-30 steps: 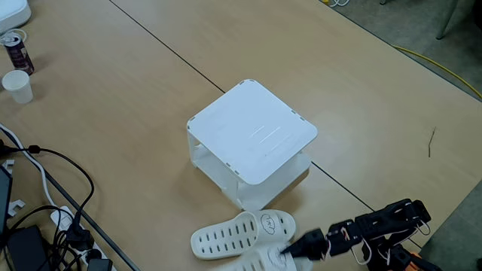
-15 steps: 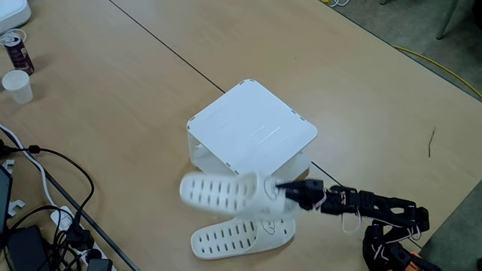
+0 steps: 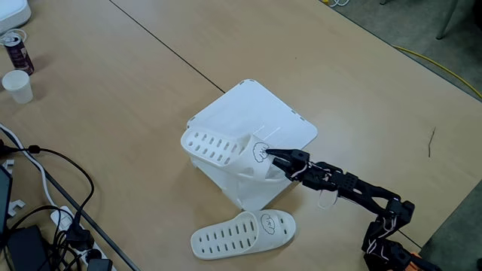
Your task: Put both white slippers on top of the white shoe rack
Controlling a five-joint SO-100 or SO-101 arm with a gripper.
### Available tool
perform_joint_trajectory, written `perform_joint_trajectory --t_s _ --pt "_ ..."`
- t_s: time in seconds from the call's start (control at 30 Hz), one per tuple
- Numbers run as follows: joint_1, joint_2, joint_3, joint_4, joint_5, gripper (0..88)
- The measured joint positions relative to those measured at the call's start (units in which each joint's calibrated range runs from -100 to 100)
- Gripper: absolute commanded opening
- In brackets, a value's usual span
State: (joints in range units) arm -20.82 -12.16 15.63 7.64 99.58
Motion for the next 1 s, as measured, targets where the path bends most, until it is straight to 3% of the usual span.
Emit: perform_joint_trajectory --t_s 0.27,0.63,1.0 --pt "1.4 3.9 -3.3 1.7 0.0 0.8" --pt "10.3 4.0 -3.6 2.7 0.0 0.8" --pt "9.7 4.0 -3.6 2.7 0.0 0.8"
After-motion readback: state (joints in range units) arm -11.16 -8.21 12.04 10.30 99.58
